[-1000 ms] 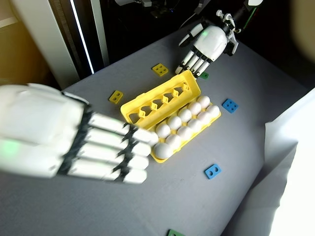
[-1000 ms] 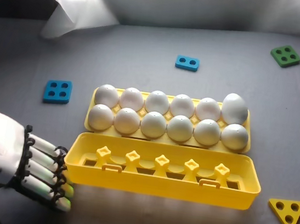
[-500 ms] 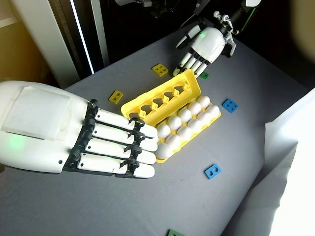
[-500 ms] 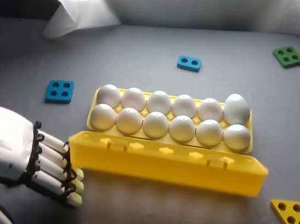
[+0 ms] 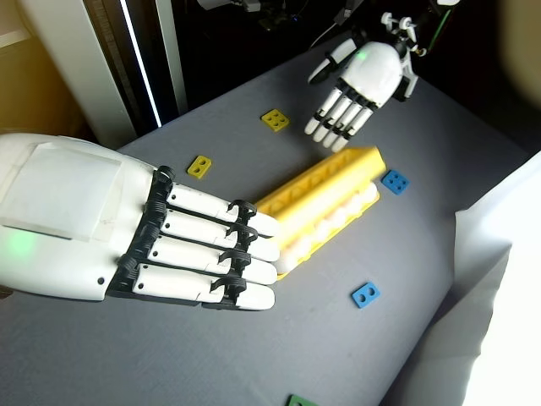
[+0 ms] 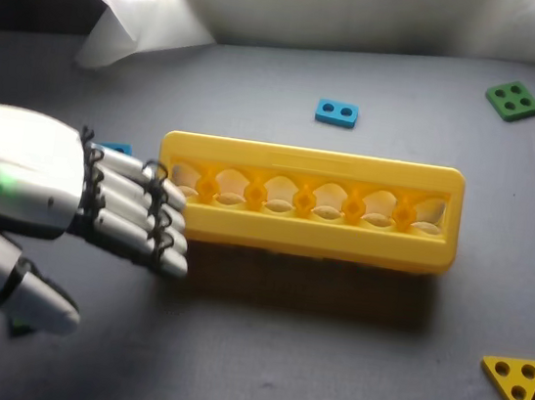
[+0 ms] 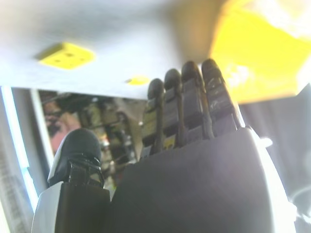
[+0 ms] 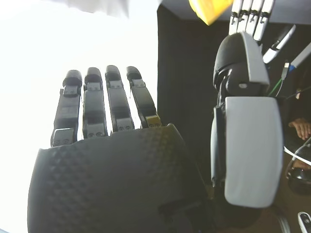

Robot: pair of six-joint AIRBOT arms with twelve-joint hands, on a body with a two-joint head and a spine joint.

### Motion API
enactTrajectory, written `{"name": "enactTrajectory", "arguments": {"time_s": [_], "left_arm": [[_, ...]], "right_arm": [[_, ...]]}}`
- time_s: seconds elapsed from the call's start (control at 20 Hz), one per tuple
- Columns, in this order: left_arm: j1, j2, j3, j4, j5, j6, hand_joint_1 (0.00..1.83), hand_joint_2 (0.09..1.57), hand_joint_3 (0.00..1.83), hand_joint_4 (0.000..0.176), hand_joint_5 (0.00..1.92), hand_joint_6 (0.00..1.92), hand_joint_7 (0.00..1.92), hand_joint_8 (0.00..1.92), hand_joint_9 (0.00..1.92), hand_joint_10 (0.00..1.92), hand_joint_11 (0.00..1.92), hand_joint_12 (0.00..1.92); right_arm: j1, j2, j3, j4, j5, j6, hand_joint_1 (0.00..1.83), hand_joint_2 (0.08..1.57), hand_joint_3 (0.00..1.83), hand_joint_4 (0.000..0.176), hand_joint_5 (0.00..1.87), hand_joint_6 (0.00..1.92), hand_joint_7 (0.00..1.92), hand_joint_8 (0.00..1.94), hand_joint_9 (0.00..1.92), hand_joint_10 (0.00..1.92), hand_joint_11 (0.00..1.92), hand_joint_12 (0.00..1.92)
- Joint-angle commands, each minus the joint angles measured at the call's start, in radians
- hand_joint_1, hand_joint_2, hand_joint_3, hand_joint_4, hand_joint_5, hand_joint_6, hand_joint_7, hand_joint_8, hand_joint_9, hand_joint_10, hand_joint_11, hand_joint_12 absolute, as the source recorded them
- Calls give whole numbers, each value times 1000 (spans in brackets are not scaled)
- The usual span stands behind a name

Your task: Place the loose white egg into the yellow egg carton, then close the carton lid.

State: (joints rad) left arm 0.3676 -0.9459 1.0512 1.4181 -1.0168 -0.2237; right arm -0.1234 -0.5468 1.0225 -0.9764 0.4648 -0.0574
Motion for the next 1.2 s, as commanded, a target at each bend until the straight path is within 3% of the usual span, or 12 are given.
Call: {"name": "enactTrajectory", "arguments": {"time_s": [0.0, 0.15, 0.3, 0.45, 0.75, 0.9, 1.15], "left_arm": [[-8, 2, 9, -71, -31, 10, 0, 1330, 0, 0, 249, 5, 246, 4, 197, 5, 0, 240], [-21, -10, 23, -90, 44, 51, 0, 1338, 1, 0, 233, 1, 234, 1, 190, 1, 0, 302], [-30, -30, 23, -91, 149, 90, 0, 1337, 0, 0, 172, 0, 188, 3, 160, 2, 0, 238], [-18, -45, 22, -61, 182, 91, 0, 1340, 1, 0, 246, 10, 248, 8, 203, 7, 0, 339], [-8, -41, 14, -44, 167, 84, 0, 1343, 1, 0, 177, 0, 184, 2, 136, 0, 0, 150], [-31, -23, 12, -77, 126, 84, 0, 1346, 1, 0, 225, 5, 222, 4, 182, 5, 0, 288], [-74, 41, 7, -86, 15, 86, 0, 1344, 1, 0, 221, 1, 229, 1, 190, 2, 0, 234]], "right_arm": [[11, 12, 6, 55, 58, -1, 481, 1025, 5, 0, 52, 11, 38, 11, 0, 0, 0, 0], [12, 10, 6, 65, 44, -1, 455, 1018, 1, 0, 49, 6, 38, 6, 0, 0, 0, 0], [12, 10, 5, 65, 44, -1, 432, 1031, 5, 0, 24, 2, 17, 2, 0, 0, 0, 0], [12, 9, 5, 65, 44, -1, 481, 1025, 1, 0, 76, 6, 52, 4, 5, 0, 0, 0], [15, 7, 1, 65, 45, -1, 437, 1037, 3, 0, 41, 0, 33, 1, 0, 0, 0, 0], [15, 7, -2, 65, 45, -1, 498, 1018, 0, 0, 22, 0, 20, 1, 0, 0, 0, 0], [14, 8, -8, 65, 45, -1, 594, 1001, 0, 0, 29, 5, 33, 9, 0, 0, 0, 0]]}}
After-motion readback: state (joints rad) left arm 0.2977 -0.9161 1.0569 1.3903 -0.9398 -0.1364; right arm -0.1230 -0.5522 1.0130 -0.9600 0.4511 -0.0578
